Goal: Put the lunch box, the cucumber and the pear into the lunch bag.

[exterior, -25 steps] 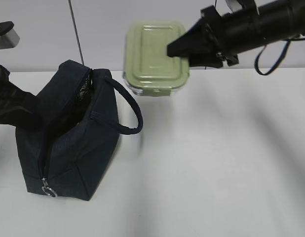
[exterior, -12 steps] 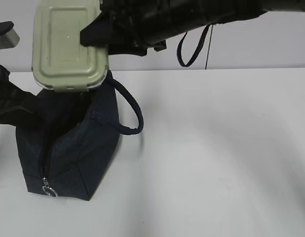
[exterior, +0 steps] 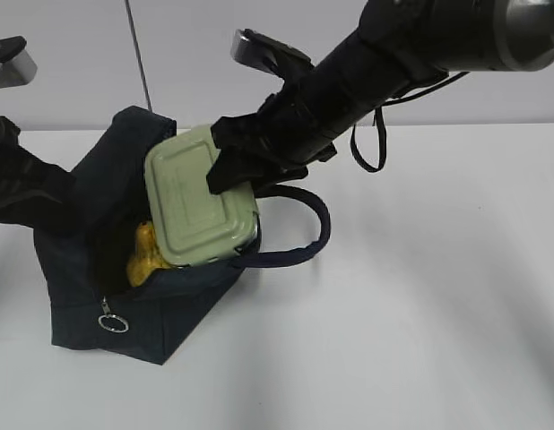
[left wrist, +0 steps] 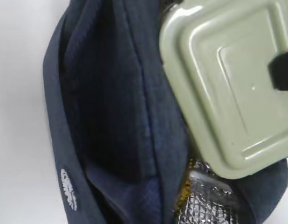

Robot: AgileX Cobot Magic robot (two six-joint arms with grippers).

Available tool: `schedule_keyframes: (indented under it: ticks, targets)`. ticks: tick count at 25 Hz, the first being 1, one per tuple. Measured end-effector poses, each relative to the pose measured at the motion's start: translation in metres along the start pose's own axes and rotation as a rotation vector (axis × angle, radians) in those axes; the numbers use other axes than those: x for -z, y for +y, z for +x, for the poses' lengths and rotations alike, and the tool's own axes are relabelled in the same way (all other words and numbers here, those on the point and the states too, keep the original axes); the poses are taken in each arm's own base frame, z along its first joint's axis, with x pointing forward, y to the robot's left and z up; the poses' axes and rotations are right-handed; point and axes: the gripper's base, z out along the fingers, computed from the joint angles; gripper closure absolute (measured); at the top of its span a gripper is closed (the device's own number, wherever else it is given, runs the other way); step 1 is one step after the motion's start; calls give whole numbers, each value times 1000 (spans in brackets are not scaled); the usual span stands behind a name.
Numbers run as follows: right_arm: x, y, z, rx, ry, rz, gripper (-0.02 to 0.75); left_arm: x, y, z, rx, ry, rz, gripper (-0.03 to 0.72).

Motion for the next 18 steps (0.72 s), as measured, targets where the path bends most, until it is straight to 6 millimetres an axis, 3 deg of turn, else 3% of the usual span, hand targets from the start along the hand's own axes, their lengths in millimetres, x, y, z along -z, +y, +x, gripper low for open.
schedule_keyframes:
  ticks: [9, 13, 18]
  targets:
    - [-32, 23, 6, -50, 12, -73, 384, 0, 0, 0, -5, 2, -5, 704]
    - [-35, 43, -2, -23, -19, -124, 383, 0, 1, 0, -5, -2, -7, 704]
    - [-34, 52, -9, 26, -46, -133, 336, 0, 1, 0, -5, -2, -7, 704]
